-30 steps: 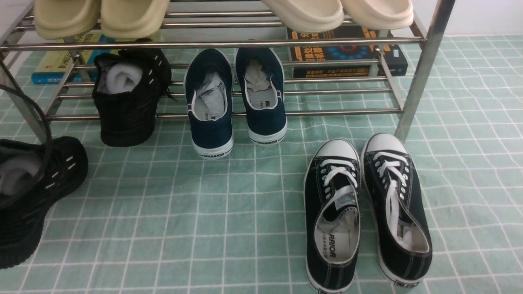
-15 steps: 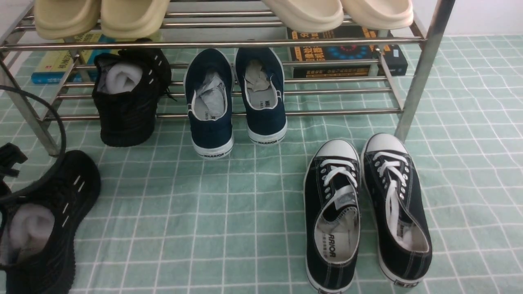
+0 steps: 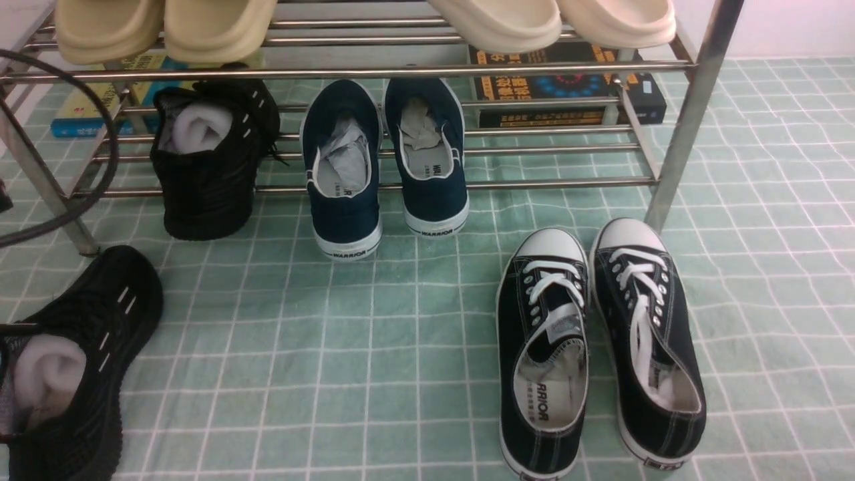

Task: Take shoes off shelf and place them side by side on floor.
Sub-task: 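Grasp the leftmost shoe on the bottom shelf of the shoe rack with the left gripper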

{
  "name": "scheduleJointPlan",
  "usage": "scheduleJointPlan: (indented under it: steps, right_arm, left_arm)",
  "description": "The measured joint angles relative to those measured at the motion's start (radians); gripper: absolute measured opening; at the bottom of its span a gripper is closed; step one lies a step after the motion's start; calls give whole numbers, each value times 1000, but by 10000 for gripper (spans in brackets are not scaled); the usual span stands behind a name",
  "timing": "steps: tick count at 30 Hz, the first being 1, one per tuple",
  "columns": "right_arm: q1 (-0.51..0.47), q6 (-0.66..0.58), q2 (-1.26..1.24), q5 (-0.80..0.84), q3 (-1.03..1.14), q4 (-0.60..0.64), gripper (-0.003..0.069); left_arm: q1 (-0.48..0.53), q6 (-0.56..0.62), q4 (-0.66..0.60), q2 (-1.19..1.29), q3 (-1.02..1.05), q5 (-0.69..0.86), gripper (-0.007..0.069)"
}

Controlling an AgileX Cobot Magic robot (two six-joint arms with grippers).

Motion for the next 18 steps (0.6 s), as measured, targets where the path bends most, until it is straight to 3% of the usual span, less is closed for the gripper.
scheduleJointPlan:
  steps: [1,4,9,14,18]
  right_arm:
    - [0,0,0,0,0,0,237]
    - [0,0,0,0,0,0,237]
    - [0,0,0,0,0,0,237]
    - [0,0,0,0,0,0,237]
    - [0,0,0,0,0,0,237]
  left_arm:
    - [0,32,-33,0,-23,29,16]
    - [0,68,-76,0,-35,44,4]
    - [0,79,-97,1,-37,27,75]
    - [0,86,-156,74,-38,-73,283]
    - [0,176,-235,166,-41,-142,418]
